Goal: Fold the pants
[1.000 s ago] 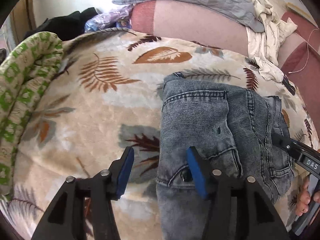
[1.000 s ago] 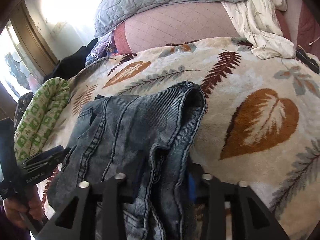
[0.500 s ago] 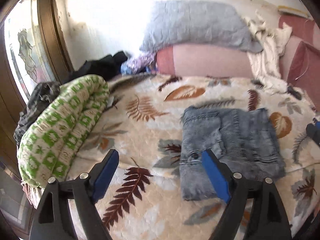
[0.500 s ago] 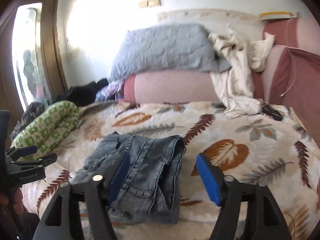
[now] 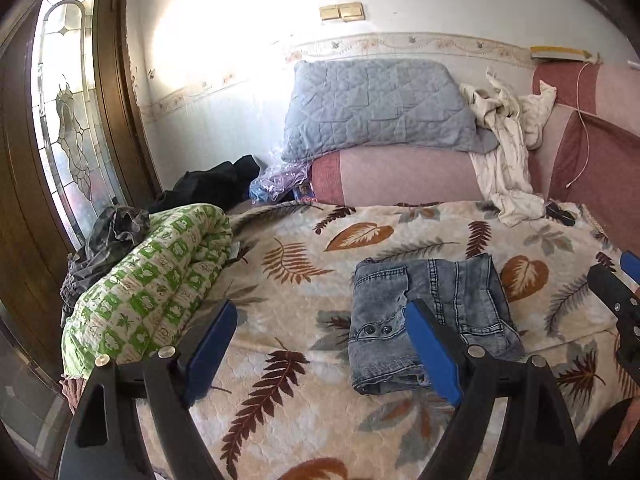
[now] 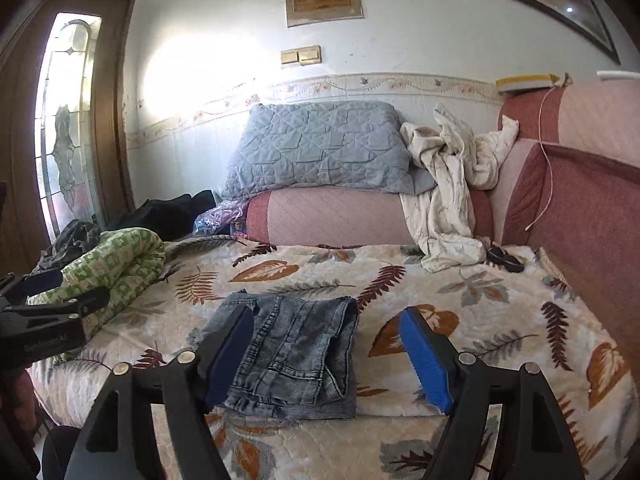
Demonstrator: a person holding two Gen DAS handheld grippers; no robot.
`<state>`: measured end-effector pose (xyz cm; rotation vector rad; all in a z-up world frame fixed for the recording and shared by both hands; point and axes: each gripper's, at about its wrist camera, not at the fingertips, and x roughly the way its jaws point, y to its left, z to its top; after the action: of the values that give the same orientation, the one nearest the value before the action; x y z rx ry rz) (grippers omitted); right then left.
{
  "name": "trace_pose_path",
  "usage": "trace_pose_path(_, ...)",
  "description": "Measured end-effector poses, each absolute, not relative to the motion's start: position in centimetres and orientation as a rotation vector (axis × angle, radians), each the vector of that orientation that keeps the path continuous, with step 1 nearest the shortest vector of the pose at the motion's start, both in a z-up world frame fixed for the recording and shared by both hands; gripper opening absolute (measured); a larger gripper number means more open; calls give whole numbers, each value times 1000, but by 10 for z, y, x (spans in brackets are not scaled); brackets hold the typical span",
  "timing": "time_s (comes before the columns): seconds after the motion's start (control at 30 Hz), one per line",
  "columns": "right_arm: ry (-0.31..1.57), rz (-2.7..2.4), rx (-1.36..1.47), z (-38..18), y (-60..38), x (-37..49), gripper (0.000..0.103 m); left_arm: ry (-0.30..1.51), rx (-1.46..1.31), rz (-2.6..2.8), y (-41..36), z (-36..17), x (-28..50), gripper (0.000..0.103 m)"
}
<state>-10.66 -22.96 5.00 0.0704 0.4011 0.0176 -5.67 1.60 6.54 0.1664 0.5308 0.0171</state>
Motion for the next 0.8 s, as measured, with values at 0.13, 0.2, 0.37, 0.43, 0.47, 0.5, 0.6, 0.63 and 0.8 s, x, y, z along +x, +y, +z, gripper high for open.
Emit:
trace_pose_path(0.13,382,10,50,65,-215,-115,79,496,163,27,22,76,-71,87)
trace_pose_path(0.2,377,5,42,70,-209,-120,79,486,156,35,26,79,-75,89)
trace_pose_path(0.37,358,9,11,76,-191,-130,79,449,131,59,37,88,-85,98)
trace_pose_path(0.43,346,9,-19,78,-185,-131,79,445,125,59,40,90,-86,98)
trace_pose_path(0.47,347,14,-31,78,-182,-131,79,445,124,59,41,91,-86,98)
trace_pose_path(0.5,350,18,-35,78,-180,-131,79,444,123,59,43,92,-87,98)
trace_pose_path(0.6,344,18,-28,78,-176,-131,79,437,126,63,45,93,-89,98)
trace_pose_path(0.63,343,14,-32,78,-175,-131,80,432,124,66,46,94,-89,98)
trace_pose_path(0.8,342,16,-67,76,-167,-129,80,431,97,55,51,96,-91,98)
